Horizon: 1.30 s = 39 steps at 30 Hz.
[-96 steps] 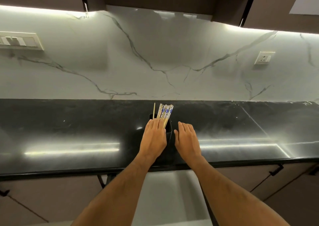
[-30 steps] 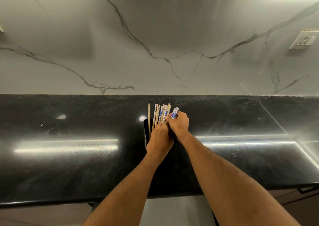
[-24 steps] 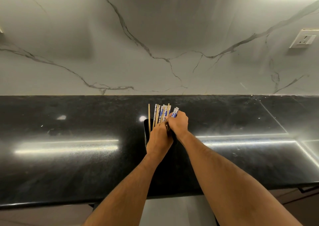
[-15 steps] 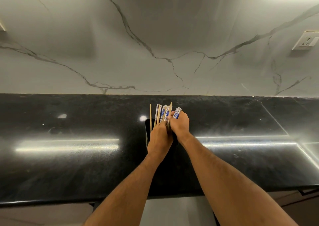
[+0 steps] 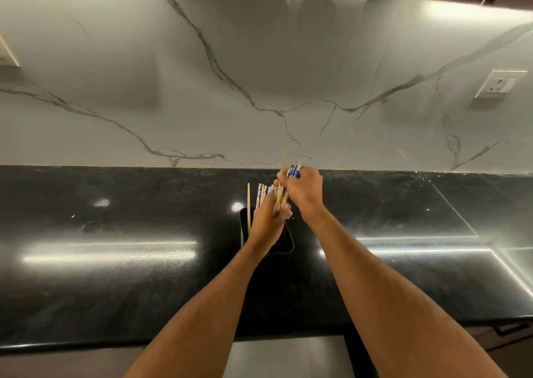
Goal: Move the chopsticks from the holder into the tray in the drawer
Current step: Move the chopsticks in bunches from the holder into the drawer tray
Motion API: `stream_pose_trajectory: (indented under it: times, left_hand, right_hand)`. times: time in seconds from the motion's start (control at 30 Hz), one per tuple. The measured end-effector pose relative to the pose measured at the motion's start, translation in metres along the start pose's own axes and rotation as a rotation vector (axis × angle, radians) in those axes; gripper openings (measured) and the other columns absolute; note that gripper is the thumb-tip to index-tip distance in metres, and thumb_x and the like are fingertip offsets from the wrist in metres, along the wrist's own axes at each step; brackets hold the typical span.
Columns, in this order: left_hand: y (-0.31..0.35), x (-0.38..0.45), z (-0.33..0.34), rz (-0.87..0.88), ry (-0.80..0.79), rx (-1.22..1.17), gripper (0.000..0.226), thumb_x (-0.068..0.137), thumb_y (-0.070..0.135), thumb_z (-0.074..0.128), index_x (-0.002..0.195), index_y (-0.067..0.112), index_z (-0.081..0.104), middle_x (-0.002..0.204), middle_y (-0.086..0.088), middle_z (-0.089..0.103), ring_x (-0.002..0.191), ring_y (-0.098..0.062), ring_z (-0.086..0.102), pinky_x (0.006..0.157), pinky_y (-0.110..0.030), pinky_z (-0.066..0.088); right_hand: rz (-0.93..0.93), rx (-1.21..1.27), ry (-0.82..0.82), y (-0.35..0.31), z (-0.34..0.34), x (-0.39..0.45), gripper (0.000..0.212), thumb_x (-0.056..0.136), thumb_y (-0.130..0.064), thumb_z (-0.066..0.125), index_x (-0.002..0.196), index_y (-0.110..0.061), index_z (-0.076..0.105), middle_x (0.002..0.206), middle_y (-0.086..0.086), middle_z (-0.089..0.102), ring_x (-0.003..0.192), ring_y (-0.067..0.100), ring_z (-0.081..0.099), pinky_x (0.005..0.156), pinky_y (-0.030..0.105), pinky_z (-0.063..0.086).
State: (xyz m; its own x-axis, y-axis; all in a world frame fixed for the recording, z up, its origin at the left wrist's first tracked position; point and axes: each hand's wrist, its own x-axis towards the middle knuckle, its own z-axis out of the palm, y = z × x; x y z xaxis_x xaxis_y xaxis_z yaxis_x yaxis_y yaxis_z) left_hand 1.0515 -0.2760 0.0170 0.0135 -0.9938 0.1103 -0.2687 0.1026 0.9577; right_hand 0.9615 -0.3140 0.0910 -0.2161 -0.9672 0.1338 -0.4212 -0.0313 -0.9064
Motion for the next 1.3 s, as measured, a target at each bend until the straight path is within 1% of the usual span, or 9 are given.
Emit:
stream_pose_trajectory:
  times: [0.17, 0.27, 0.47, 0.6, 0.77, 0.93, 1.1, 1.2, 1.3]
  left_hand:
    - [0.04, 0.01, -0.026, -0.007, -0.165, -0.322, 0.028, 0.106, 0.022, 0.051, 0.107, -0.003, 0.063, 0.078, -0.009, 0.064, 0.06, -0.016, 0.059, 0.058, -0.026, 0.05]
    - [0.05, 0.006, -0.033, -0.023, -0.201, -0.352, 0.028, 0.105, 0.023, 0.054, 0.103, -0.002, 0.066, 0.071, -0.006, 0.061, 0.05, -0.01, 0.05, 0.051, -0.025, 0.043]
    - [0.048, -0.02, -0.038, -0.164, -0.301, -0.259, 0.024, 0.107, 0.023, 0.048, 0.102, 0.004, 0.062, 0.072, -0.002, 0.058, 0.049, -0.007, 0.047, 0.046, -0.021, 0.042]
    - [0.05, -0.038, -0.043, -0.24, -0.355, -0.159, 0.026, 0.109, 0.024, 0.042, 0.102, 0.005, 0.058, 0.07, 0.001, 0.054, 0.046, -0.005, 0.042, 0.043, -0.018, 0.038]
    - [0.051, -0.053, -0.054, -0.276, -0.379, -0.043, 0.024, 0.109, 0.021, 0.039, 0.102, 0.006, 0.057, 0.069, 0.002, 0.051, 0.046, -0.006, 0.037, 0.042, -0.017, 0.033]
    - [0.044, -0.058, -0.057, -0.448, -0.144, -0.267, 0.029, 0.108, 0.017, 0.036, 0.103, 0.002, 0.061, 0.063, 0.001, 0.048, 0.046, -0.009, 0.034, 0.039, -0.021, 0.027]
    - [0.059, -0.048, -0.056, -0.461, 0.116, -0.791, 0.026, 0.108, 0.016, 0.041, 0.11, -0.002, 0.059, 0.067, -0.005, 0.059, 0.056, -0.015, 0.056, 0.053, -0.028, 0.05]
    - [0.072, -0.04, -0.051, -0.469, 0.231, -0.935, 0.024, 0.108, 0.014, 0.043, 0.11, -0.003, 0.06, 0.079, -0.019, 0.076, 0.077, -0.03, 0.076, 0.062, -0.034, 0.062]
    - [0.08, -0.036, -0.047, -0.44, 0.264, -1.019, 0.025, 0.108, 0.01, 0.041, 0.113, -0.007, 0.059, 0.089, -0.025, 0.076, 0.084, -0.035, 0.077, 0.065, -0.038, 0.064]
  right_hand:
    - [0.023, 0.218, -0.054, -0.032, -0.031, 0.006, 0.012, 0.093, -0.011, 0.067, 0.084, -0.011, 0.074, 0.079, 0.002, 0.078, 0.074, 0.013, 0.075, 0.071, 0.027, 0.06]
    - [0.065, 0.311, -0.073, -0.036, -0.042, 0.002, 0.01, 0.09, -0.004, 0.068, 0.083, -0.009, 0.073, 0.08, 0.008, 0.078, 0.079, 0.022, 0.076, 0.076, 0.034, 0.061]
    - [0.164, 0.378, -0.119, -0.029, -0.055, -0.009, 0.009, 0.078, 0.004, 0.075, 0.085, 0.0, 0.072, 0.074, 0.013, 0.077, 0.071, 0.025, 0.077, 0.06, 0.027, 0.058]
    - [0.19, 0.401, -0.024, -0.028, -0.061, -0.01, 0.007, 0.08, 0.004, 0.07, 0.085, 0.0, 0.072, 0.072, 0.014, 0.076, 0.064, 0.023, 0.076, 0.054, 0.024, 0.056]
    - [0.091, 0.484, 0.199, -0.045, -0.074, -0.004, 0.017, 0.082, 0.006, 0.07, 0.093, -0.007, 0.072, 0.083, 0.008, 0.076, 0.081, 0.017, 0.073, 0.074, 0.027, 0.059]
    - [-0.141, 0.706, 0.361, -0.067, -0.095, -0.005, 0.013, 0.085, 0.001, 0.072, 0.096, 0.001, 0.066, 0.083, 0.02, 0.074, 0.07, 0.025, 0.072, 0.067, 0.033, 0.062]
    - [-0.144, 0.699, 0.161, -0.055, -0.081, -0.034, 0.013, 0.085, 0.004, 0.072, 0.095, 0.003, 0.063, 0.087, 0.021, 0.074, 0.076, 0.033, 0.076, 0.072, 0.042, 0.064]
    - [-0.091, 0.663, 0.04, -0.031, -0.065, -0.059, 0.013, 0.085, 0.006, 0.072, 0.093, 0.003, 0.062, 0.089, 0.021, 0.073, 0.08, 0.034, 0.076, 0.077, 0.044, 0.063]
    - [-0.089, 0.603, -0.036, -0.007, -0.047, -0.083, 0.011, 0.083, 0.007, 0.074, 0.089, 0.003, 0.065, 0.087, 0.017, 0.075, 0.08, 0.033, 0.076, 0.075, 0.044, 0.063]
